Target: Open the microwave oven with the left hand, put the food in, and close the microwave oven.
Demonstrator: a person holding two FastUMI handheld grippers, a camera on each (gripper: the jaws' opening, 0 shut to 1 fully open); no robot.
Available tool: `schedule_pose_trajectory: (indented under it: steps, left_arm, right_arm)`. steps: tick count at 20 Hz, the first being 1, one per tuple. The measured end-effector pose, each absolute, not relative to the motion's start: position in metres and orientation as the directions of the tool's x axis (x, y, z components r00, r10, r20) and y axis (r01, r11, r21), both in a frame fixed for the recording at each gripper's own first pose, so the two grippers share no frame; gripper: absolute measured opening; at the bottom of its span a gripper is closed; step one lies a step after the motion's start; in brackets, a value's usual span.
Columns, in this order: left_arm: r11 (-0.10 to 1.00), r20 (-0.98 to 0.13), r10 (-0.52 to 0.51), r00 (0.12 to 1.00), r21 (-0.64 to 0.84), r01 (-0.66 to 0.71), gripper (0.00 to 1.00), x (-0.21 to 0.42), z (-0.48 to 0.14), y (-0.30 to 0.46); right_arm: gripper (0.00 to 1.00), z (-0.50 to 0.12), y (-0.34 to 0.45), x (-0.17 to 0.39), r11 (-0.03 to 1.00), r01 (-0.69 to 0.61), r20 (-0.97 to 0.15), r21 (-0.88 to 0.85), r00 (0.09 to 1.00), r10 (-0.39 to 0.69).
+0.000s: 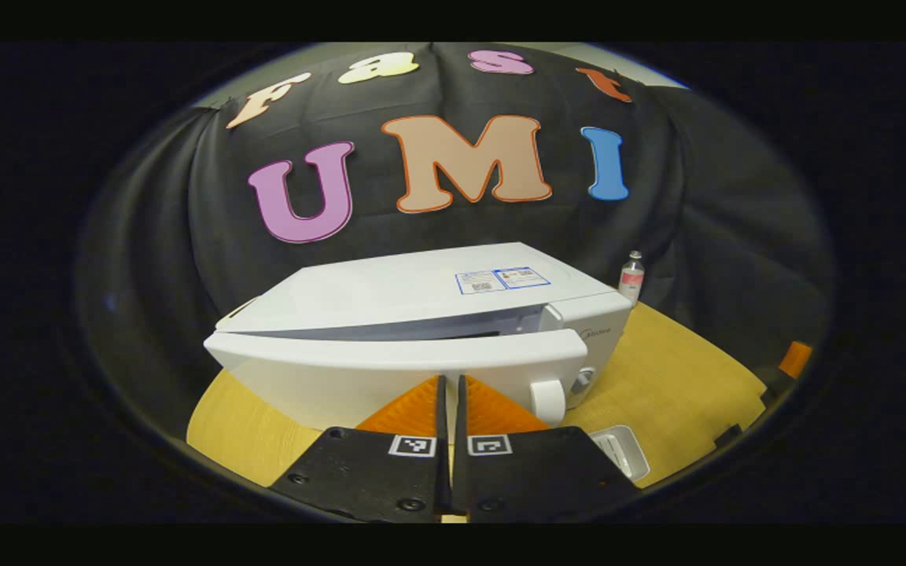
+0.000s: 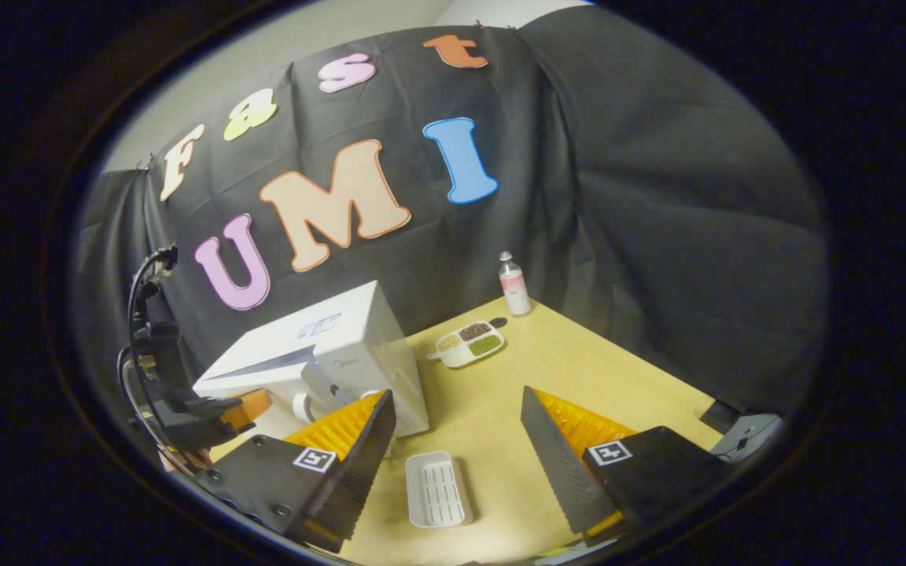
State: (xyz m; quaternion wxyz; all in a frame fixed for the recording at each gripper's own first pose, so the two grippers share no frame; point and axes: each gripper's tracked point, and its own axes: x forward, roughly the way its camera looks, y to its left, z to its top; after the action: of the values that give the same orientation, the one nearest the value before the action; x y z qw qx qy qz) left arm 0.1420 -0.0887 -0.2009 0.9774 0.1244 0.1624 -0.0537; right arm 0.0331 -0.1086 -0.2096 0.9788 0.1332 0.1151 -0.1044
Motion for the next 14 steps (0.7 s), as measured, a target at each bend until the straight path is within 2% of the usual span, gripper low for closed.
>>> schedule_pose_trajectory:
  steps: [14]
  left_arm:
    - [0.974, -0.291, -0.037, 0.956, 0.202, 0.099, 0.00, 0.168, -0.206, -0.104]
  right_arm:
    - [0.91, -0.225, -0.107, 0.048, 0.942, 0.242, -0.307, 0.231, 0.937, -0.166]
